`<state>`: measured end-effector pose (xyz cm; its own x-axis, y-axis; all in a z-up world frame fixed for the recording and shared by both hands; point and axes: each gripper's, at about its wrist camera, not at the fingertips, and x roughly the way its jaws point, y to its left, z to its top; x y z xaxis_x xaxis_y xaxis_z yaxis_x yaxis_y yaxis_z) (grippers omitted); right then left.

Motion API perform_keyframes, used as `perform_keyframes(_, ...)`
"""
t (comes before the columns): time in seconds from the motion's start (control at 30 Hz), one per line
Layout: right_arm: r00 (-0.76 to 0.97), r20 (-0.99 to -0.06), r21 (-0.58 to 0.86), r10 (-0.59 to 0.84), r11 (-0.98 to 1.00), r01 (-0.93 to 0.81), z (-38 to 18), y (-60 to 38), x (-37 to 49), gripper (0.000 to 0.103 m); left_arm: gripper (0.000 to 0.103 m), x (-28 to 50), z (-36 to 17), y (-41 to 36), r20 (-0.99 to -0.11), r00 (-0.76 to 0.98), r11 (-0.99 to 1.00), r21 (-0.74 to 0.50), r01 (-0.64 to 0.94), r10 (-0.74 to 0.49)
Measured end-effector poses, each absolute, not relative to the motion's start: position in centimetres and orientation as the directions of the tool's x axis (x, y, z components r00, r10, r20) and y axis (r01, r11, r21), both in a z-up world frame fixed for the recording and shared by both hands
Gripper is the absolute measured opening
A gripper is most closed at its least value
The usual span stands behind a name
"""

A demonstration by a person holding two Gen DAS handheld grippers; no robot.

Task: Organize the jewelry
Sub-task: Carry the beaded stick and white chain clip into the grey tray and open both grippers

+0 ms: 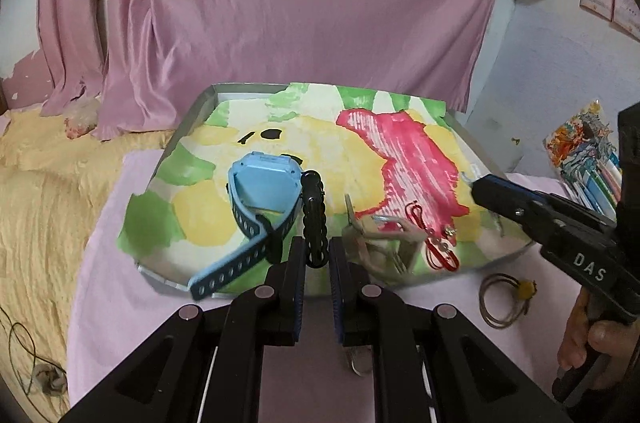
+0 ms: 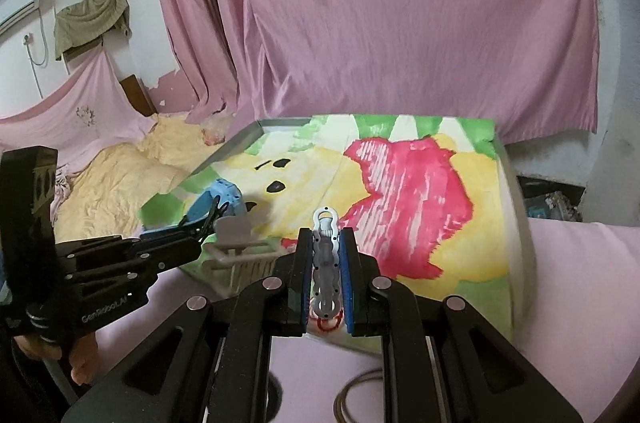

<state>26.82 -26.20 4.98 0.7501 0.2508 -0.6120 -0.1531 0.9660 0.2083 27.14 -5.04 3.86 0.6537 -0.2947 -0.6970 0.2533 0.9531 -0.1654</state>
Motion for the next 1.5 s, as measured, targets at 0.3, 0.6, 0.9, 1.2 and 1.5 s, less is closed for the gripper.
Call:
perform_keyframes(0.3,0.688,-0.688,0.208,0.231,0.971,-0.118,1.5,-25.7,28.9,0.012,0.011,28.0,2.3,-5.6,-0.719,0.632,0.954,-0.163,0.252,-0.290)
perform_keyframes(0.6,0.648,-0.724,0.236,0.238,0.967,-0.091,0.1,-26.2,29.8,0.015,0.012,28.1,2.2,-5.1,-0.714,0.626,0.948,-0.190,0.256,-0.312)
perform_keyframes(0.9,0.731,-0.654,0.240,0.194,0.970,-0.042,1.9,-27.4,26.6,0.050,0.034,26.8,3.1,-4.8,-0.685,0.641,0.938,-0.235,0.255,-0.346)
perform_keyframes(1.2,0.838,-0.536,0.198,0.102,0.980,0.007,4.2,-28.1,21.5,0.081,0.073,22.6,5.0,-3.4,-0.546,0.756,0.929,-0.285,0.235,-0.359)
perform_keyframes(1.5,0.909,-0.415,0.135,0.044,0.991,0.013,5.9,-28.1,16.5,0.092,0.101,18.7,6.0,-2.8,-0.452,0.835,0.945,-0.236,0.226,-0.313)
